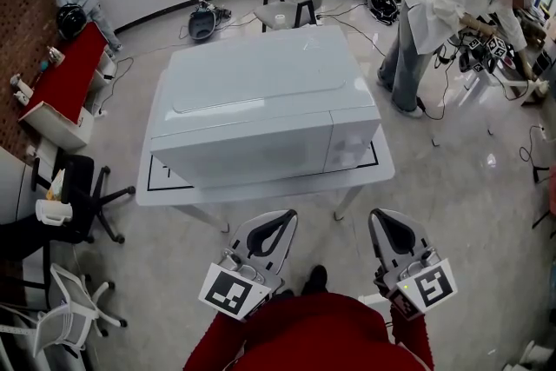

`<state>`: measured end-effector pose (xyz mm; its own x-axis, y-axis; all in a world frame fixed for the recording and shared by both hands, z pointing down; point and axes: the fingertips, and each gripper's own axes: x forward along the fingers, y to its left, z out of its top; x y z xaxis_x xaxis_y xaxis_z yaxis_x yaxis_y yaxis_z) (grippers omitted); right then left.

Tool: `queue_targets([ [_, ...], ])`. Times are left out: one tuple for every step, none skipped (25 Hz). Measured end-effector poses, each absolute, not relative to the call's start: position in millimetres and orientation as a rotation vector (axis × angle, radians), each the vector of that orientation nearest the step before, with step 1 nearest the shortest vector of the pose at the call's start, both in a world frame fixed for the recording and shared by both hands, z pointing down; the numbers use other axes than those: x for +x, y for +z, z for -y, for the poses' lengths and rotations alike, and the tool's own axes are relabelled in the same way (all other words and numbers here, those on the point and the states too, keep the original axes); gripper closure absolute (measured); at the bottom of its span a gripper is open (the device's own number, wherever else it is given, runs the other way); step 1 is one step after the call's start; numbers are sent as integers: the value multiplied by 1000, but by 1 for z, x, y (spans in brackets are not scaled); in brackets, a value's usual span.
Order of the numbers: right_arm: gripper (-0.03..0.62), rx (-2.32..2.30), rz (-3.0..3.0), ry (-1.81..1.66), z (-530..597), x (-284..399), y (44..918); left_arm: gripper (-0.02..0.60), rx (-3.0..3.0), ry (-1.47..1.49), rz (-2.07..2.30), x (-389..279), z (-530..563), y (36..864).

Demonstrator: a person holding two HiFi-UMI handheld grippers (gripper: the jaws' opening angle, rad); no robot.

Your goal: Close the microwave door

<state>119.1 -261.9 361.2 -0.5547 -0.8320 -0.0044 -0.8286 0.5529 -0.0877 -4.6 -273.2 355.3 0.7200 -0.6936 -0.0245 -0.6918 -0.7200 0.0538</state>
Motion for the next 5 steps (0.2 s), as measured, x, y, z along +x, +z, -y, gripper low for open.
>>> queue_targets([
  [582, -1461, -2729, -117, 262, 119, 361, 575, 2874, -63, 1160, -5, 273, 356],
  [582, -1462, -2731, -118, 262, 118, 362, 575, 2873, -58, 1162, -5, 273, 356],
  [583, -1462, -2732, -117, 261, 118, 362, 574, 2871, -54, 1163, -6, 273, 357],
  [582, -1462, -2733, -115, 261, 117, 362, 575, 2870, -50, 1164, -6, 272, 357],
  [583, -1461, -2734, -113, 261, 116, 361, 575, 2868, -48, 1165, -7, 272, 358],
])
